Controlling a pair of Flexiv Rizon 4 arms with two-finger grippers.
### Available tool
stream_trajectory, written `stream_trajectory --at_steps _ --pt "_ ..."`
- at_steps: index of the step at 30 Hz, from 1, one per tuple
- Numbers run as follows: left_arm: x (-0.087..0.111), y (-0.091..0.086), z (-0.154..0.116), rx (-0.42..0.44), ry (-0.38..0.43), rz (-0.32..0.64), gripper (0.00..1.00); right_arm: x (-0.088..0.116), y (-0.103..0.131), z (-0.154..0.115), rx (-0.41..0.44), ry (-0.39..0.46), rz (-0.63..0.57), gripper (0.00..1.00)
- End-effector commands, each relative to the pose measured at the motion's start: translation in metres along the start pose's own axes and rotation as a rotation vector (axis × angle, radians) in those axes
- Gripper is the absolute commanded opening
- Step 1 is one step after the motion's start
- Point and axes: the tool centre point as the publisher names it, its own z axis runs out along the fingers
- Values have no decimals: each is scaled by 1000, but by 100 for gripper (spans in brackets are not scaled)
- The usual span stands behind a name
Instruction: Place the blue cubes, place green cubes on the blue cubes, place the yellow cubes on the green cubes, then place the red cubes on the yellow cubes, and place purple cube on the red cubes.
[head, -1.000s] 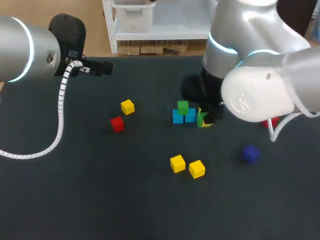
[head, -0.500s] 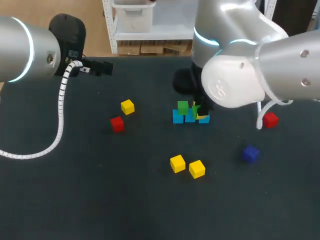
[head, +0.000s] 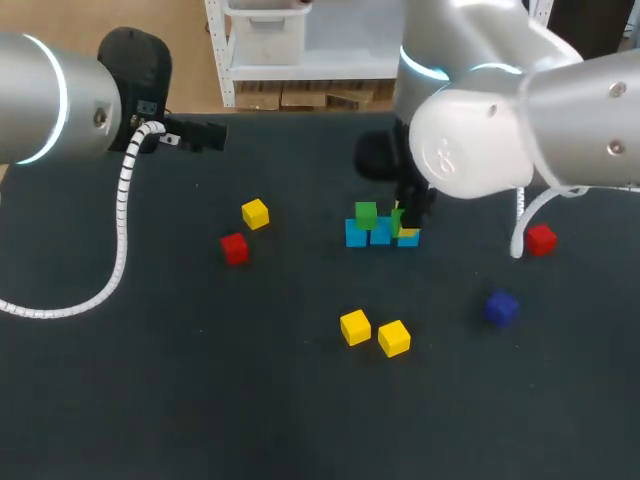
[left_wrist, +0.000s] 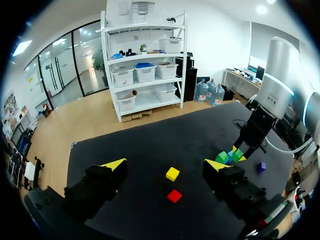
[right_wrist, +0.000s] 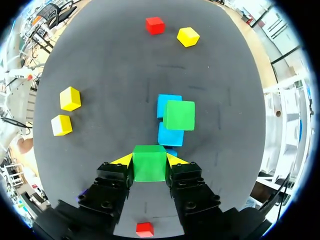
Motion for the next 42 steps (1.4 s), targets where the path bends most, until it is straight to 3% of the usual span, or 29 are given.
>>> stream_trajectory --at_steps 1,42 --pt "0 1 0 3 1 0 100 -2 -3 2 2 -3 3 0" --pt "0 1 0 3 1 0 100 -6 -21 12 34 26 18 0"
